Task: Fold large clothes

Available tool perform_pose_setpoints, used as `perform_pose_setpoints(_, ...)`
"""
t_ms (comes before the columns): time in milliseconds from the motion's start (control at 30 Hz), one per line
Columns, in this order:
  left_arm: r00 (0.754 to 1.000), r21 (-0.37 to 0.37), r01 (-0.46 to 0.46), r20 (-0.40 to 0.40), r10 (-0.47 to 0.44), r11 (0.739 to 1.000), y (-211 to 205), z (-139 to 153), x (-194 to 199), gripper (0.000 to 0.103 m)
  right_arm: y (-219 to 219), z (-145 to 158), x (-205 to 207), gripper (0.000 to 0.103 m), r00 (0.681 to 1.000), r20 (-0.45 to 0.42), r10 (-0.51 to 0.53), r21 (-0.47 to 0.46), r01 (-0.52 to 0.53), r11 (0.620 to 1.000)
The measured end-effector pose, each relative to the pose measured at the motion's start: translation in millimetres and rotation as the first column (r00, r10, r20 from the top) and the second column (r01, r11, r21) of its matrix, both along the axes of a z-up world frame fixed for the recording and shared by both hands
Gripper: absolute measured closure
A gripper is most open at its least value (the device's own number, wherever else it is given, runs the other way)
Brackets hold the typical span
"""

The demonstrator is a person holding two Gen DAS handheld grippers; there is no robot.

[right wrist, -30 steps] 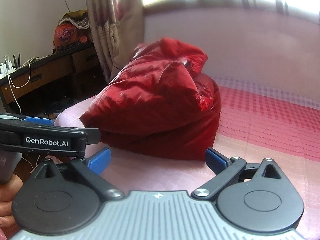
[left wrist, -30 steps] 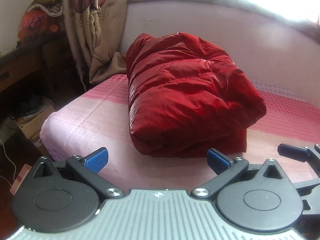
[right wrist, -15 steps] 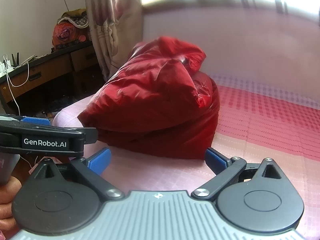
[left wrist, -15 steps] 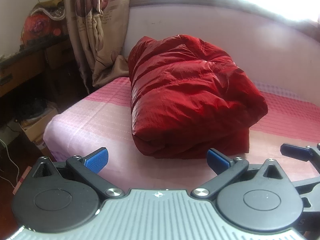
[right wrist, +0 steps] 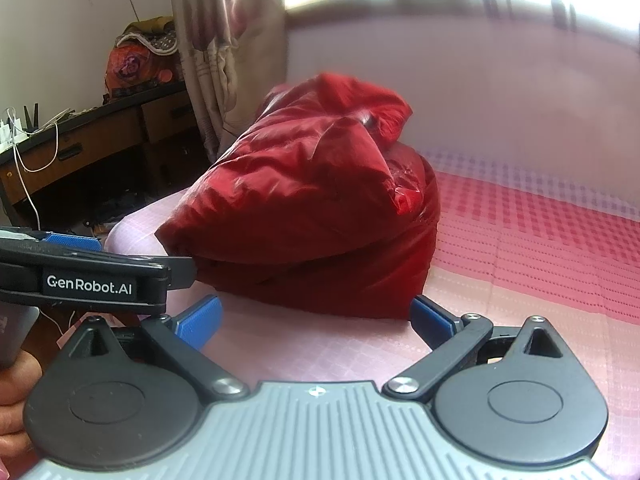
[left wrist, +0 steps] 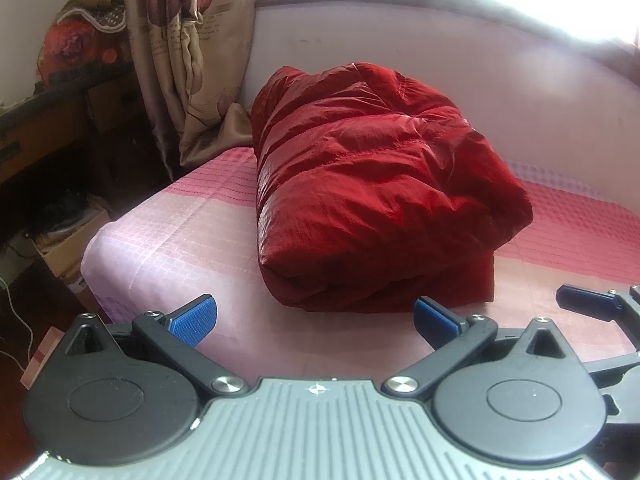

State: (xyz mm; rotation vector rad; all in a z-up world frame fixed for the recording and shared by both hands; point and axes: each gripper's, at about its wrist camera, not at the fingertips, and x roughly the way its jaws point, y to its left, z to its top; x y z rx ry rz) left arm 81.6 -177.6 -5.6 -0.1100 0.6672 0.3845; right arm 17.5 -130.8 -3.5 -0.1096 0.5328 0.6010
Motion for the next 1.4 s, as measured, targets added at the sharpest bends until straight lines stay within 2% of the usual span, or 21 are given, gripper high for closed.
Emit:
perform_pose_setpoints(567,1.0,-0.003,-0.006,-0.016,0.006,1.0,-1.6,-4.3,4.3,0.0,-4.9,-2.3,5.7,0.002,1.0,-0.007,0.011,0.0,-0.011,1.0)
perform_pose_setpoints(1400,1.0,0.057,-0.017,-0.013,0.017,0.998,-13.3,5.1,10.7,0.0,-23.5,-4.2,20.5,0.002,1.0,-0.013,0.0,0.032,0.0,0.999)
